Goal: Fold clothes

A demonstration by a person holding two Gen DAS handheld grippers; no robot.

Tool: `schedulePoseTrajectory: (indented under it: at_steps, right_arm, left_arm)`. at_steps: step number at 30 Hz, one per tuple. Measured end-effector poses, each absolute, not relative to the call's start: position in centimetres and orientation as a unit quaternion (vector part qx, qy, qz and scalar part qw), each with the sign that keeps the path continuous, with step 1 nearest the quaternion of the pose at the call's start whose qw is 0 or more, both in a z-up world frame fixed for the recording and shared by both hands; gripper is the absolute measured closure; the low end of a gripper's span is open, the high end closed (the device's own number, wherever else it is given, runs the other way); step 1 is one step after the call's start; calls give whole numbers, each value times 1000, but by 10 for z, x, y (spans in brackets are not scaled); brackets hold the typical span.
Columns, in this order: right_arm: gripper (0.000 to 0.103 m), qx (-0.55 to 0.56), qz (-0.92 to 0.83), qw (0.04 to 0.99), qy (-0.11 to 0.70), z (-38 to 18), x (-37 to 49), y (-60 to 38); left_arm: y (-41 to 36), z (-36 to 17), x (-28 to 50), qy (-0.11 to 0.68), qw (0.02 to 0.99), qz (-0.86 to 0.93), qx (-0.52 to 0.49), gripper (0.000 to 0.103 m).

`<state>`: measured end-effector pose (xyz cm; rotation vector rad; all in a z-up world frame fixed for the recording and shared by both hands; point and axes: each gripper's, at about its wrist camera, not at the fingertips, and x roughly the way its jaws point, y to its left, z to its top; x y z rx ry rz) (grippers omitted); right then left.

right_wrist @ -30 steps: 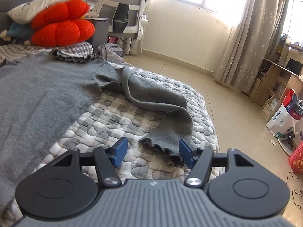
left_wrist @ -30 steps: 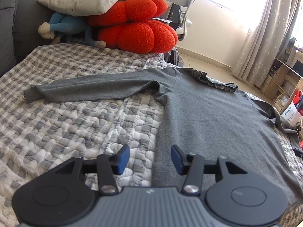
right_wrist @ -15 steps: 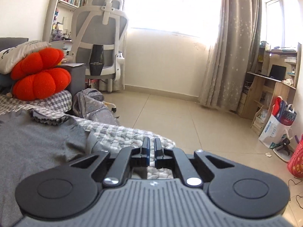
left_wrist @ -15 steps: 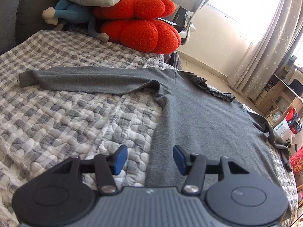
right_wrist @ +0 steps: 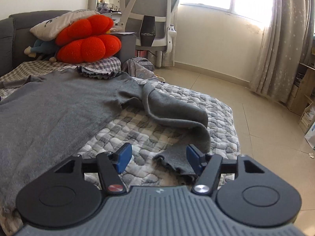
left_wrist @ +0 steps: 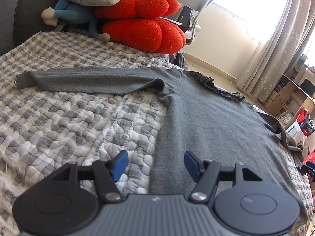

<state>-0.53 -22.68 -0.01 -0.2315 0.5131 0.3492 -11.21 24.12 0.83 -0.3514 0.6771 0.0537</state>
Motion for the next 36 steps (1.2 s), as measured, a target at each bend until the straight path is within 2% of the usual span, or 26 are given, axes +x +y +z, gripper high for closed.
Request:
schedulePoseTrajectory:
  at_steps: [2,3,5,6,17,24,27,30,33,36]
  right_arm:
    - [38,-146,151,939,272,-10,3,-222]
    - [43,-150,146,939,274,-13,6,-222]
    - [87,-131,135,947,261,-8,10,-230]
    - [99,-123,119,953,251,-3,11,-234]
    - [99,-48,2,988,147,73,60,-285]
    - [99,36,-145,967,204,65,161,-353]
    - [99,-1,-159,962,220,59,183,-345]
    - [98,13,-148,958,247,43,195,-338]
    - [87,30,-131,958,253,32,192,-329]
    - [84,55,-89,956,273,25,186,-321]
  left_arm:
    - [238,8,-111,328,929,25,-169,35]
    - [237,8,-111,327,929,24,-170,34]
    - [236,8,-111,325,929,25,-173,33]
    - [236,8,-111,325,929,26,-174,33]
    - [236,10,-114,330,926,24,-179,33]
    - [232,9,-113,328,929,27,-169,32]
    - [232,9,-112,331,929,27,-166,32]
    - [231,10,-111,331,929,30,-165,32]
    - [231,13,-111,330,928,28,-168,32]
    - [236,17,-111,325,931,34,-165,32]
